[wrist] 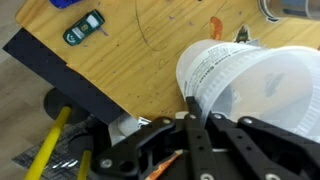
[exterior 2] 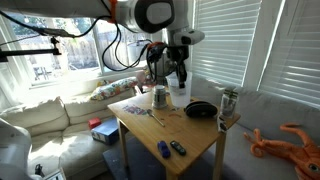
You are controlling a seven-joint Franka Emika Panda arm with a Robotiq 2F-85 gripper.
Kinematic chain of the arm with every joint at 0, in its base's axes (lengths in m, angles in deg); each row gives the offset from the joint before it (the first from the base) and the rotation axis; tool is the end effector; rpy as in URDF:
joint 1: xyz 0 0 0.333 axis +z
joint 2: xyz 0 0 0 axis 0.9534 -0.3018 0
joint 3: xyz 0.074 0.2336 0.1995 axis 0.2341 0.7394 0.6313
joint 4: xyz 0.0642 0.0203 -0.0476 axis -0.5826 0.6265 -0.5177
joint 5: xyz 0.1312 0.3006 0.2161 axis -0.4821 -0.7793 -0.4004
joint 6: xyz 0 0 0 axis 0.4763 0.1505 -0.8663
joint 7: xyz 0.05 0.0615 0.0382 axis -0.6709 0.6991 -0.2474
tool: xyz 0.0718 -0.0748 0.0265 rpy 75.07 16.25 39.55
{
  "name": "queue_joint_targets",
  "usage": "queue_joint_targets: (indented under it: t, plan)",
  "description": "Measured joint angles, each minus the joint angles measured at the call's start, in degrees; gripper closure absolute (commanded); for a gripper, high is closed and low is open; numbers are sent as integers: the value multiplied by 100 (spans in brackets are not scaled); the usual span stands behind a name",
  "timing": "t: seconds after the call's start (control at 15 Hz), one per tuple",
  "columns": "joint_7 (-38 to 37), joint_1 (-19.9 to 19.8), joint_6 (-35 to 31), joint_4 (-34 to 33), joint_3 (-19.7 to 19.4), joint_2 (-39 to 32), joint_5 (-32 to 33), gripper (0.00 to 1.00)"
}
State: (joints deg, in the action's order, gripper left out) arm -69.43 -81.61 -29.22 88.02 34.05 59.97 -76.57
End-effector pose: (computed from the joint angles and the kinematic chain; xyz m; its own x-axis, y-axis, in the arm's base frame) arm 0.5103 -0.1589 0.5985 0.7014 -0.6881 0.1859 -0.6712 -0.7254 -0.1525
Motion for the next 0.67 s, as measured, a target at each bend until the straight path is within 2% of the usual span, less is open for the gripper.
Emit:
queue_joint_targets:
  t: [0.33, 0.67]
  plan:
    - [107, 399, 209, -357, 331, -5, -100, 99]
    - [240, 662, 246, -740, 536, -303, -275, 99]
